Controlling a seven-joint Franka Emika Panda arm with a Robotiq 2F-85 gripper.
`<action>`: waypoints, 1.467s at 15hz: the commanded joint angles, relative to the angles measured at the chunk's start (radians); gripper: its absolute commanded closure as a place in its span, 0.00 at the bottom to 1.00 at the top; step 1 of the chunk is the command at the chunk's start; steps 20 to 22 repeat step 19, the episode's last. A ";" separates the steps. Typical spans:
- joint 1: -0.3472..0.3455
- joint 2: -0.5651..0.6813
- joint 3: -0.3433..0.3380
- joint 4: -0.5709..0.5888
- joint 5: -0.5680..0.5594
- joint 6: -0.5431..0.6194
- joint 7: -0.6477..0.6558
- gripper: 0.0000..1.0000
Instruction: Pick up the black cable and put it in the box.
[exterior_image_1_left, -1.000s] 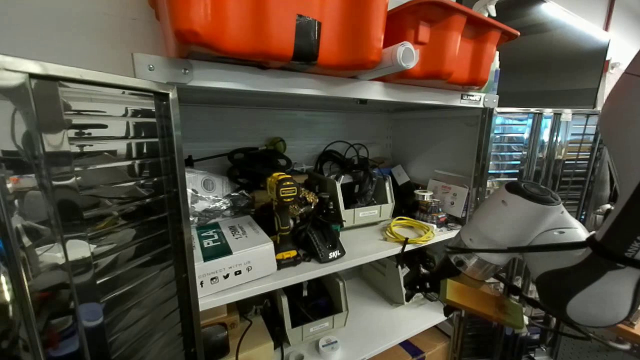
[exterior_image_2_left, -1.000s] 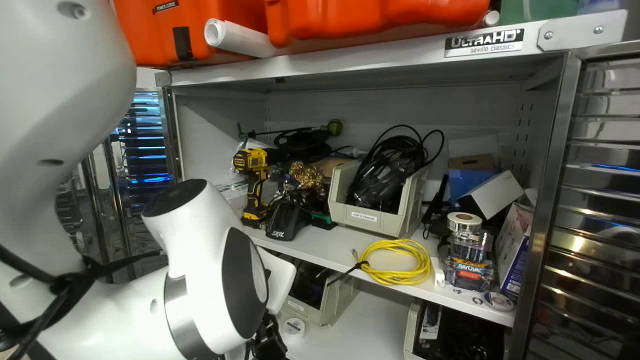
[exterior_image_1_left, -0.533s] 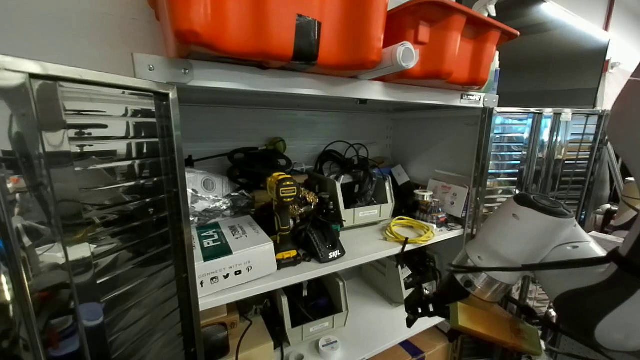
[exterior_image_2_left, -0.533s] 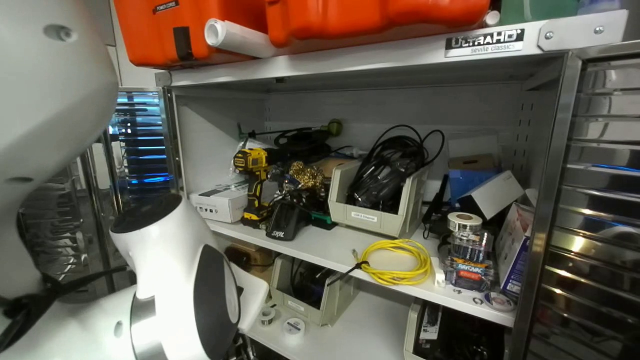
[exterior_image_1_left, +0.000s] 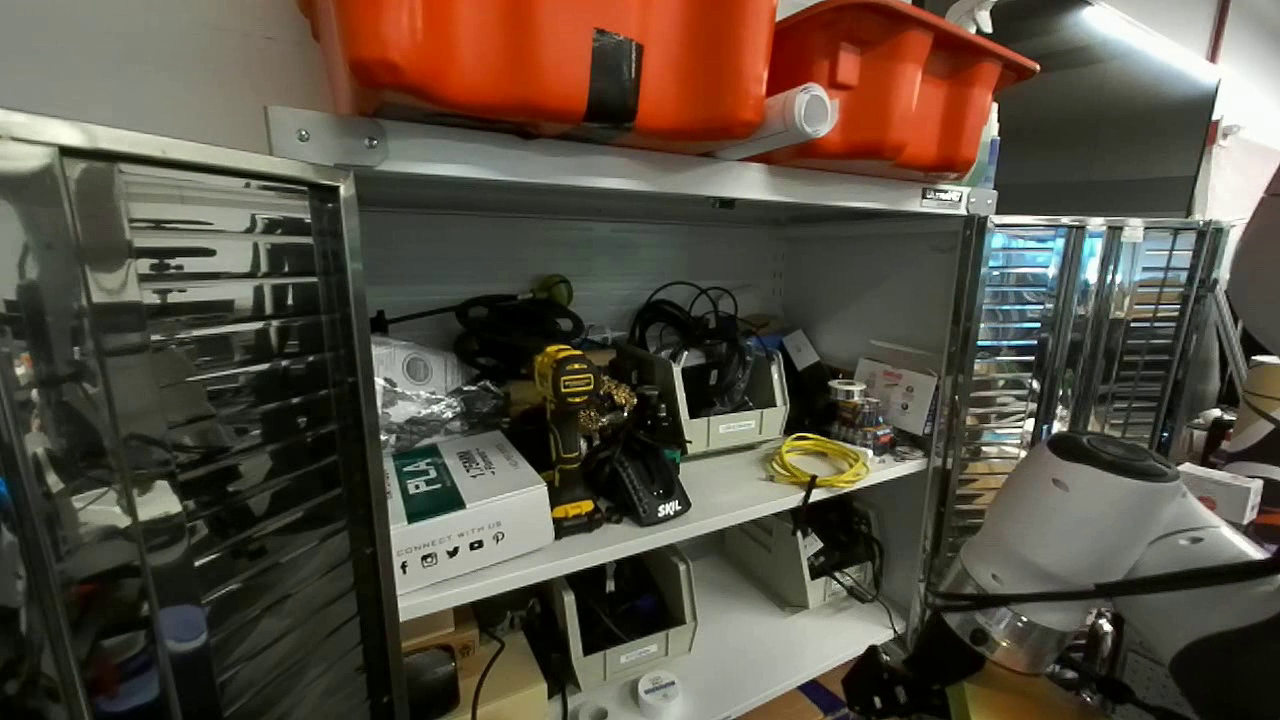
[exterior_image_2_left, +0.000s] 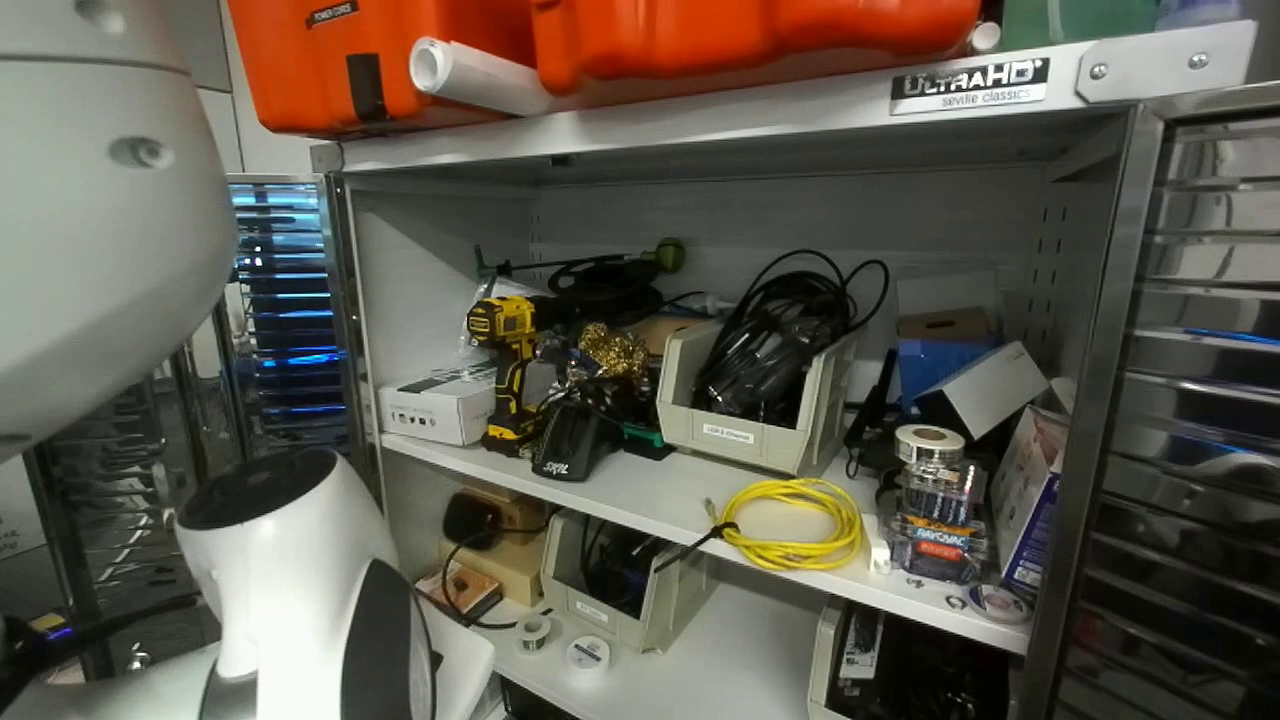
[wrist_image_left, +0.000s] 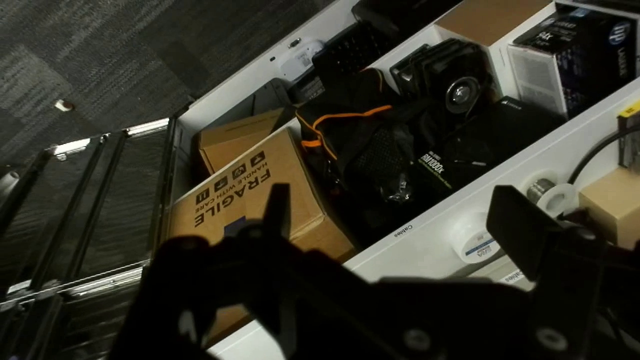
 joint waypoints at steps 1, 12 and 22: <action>-0.075 -0.058 0.053 0.002 -0.009 0.023 -0.018 0.00; -0.057 -0.034 0.038 0.010 0.000 0.006 -0.008 0.00; -0.057 -0.034 0.038 0.010 0.000 0.006 -0.008 0.00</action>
